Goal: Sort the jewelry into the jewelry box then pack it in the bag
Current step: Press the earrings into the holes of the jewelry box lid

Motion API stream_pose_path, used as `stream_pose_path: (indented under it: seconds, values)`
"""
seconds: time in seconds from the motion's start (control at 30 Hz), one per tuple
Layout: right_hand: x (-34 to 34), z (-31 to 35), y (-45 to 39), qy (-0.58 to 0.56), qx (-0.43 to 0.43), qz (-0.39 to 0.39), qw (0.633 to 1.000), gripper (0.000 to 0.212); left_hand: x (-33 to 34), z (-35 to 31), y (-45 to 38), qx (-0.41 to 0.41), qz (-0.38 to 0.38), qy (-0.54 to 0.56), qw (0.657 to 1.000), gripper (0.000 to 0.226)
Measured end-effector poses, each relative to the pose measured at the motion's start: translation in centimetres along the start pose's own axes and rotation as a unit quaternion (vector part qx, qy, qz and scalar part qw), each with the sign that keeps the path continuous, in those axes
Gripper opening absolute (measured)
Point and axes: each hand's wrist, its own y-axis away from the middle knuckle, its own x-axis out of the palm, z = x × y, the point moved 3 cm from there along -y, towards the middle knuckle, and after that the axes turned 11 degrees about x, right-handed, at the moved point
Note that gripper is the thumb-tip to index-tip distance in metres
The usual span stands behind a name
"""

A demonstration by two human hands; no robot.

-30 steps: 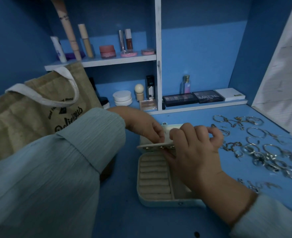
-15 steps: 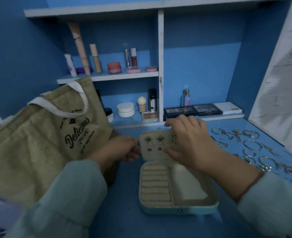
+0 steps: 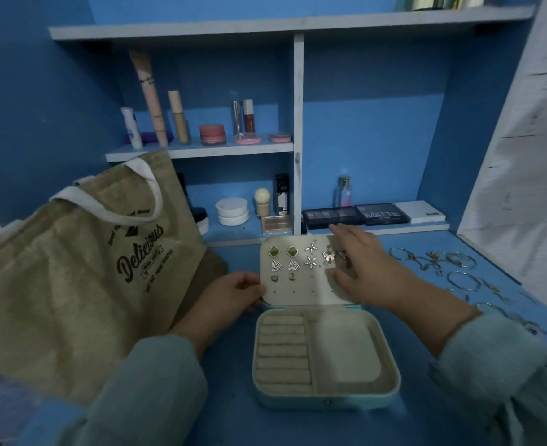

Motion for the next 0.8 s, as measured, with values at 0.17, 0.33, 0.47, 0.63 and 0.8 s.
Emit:
stream_pose_path:
  seconds: [0.17,0.33,0.47,0.63,0.8]
  values:
    - [0.8,-1.1,0.7,-0.076,0.089,-0.014,0.993,0.059,0.1,0.4,0.0,0.025,-0.031,-0.002,0.999,0.013]
    - [2.0,-2.2,1.6,-0.154,0.153,-0.009,0.976,0.045,0.6,1.3,0.3,0.058,-0.072,-0.007,0.996,0.018]
    - [2.7,-2.6,2.0,-0.166,0.168,-0.004,0.972,0.038,0.9,1.7,0.4,0.081,-0.100,-0.057,0.990,0.023]
    - [2.9,-2.2,2.5,-0.162,0.153,0.004,0.975,0.039,0.9,2.5,0.2,0.094,-0.090,-0.152,0.980,0.023]
    - [2.4,-1.5,3.1,-0.110,0.144,0.024,0.983,0.046,1.0,2.2,0.3,0.110,-0.068,-0.218,0.967,0.025]
